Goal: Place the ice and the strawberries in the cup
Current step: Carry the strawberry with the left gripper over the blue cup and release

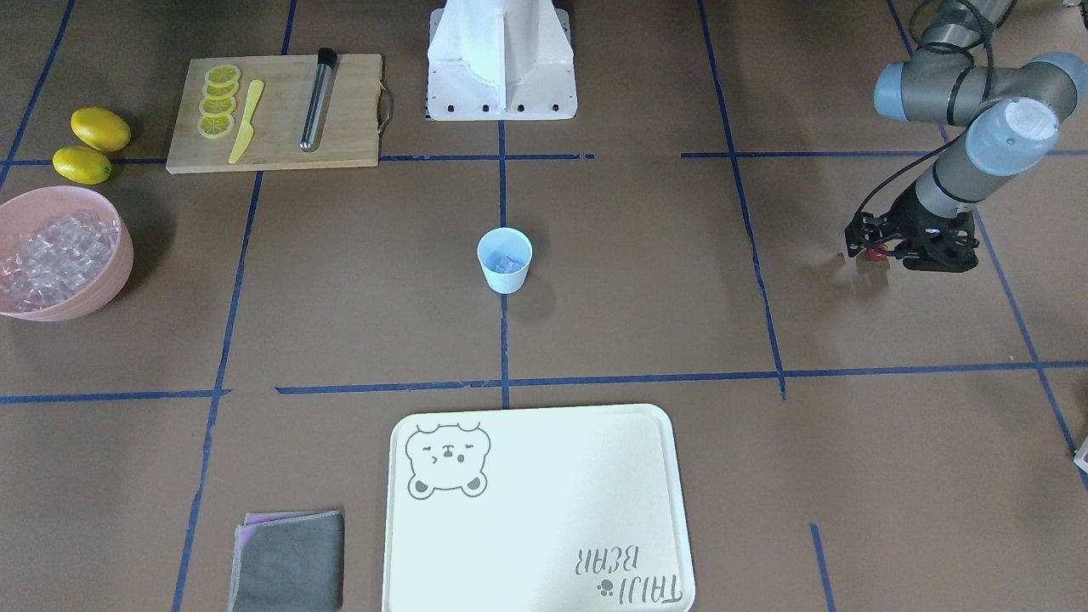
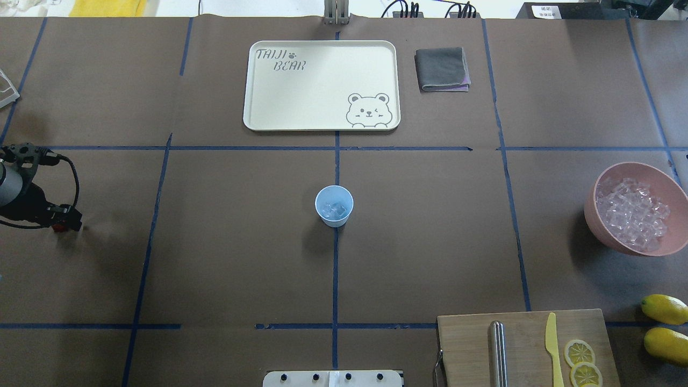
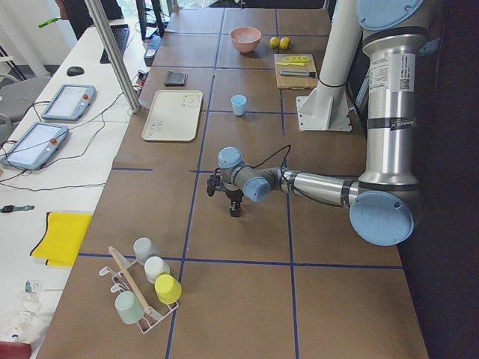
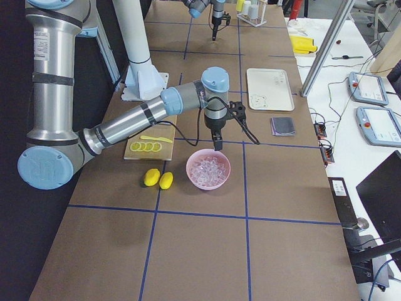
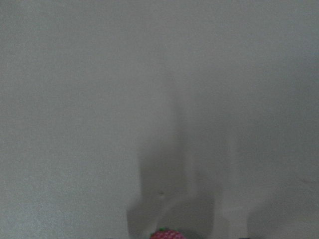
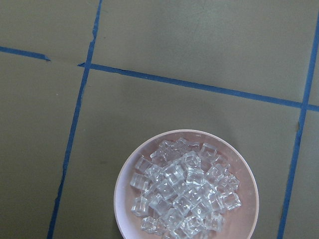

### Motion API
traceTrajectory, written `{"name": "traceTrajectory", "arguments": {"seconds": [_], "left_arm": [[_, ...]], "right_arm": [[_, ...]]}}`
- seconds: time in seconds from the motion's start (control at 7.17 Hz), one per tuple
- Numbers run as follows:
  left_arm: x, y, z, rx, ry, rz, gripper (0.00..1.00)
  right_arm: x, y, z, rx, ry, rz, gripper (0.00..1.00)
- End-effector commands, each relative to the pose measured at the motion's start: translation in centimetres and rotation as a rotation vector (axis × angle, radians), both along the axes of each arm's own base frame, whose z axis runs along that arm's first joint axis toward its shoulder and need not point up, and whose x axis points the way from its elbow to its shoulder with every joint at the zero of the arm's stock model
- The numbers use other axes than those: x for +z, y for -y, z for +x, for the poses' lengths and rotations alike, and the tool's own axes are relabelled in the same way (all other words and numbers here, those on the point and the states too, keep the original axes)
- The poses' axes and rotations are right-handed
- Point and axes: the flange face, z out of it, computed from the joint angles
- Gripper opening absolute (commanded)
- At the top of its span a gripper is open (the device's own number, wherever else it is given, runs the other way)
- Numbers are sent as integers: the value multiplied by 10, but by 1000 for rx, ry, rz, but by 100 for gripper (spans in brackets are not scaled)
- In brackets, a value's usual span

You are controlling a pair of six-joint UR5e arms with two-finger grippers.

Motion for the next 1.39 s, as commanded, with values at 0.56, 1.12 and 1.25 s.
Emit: {"name": "traceTrajectory", "arguments": {"seconds": [0.56, 1.12, 1.25], "left_arm": [[-157, 5, 17, -76, -256, -37, 0], [-384, 2, 215, -199, -453, -112, 0], [-414, -15, 270, -230, -456, -87, 0]], "right_arm": [[-4, -1, 0, 0, 4, 10, 100], [-4, -1, -1, -4, 20, 1, 100], [-3, -1, -1, -3, 20, -2, 100]]}}
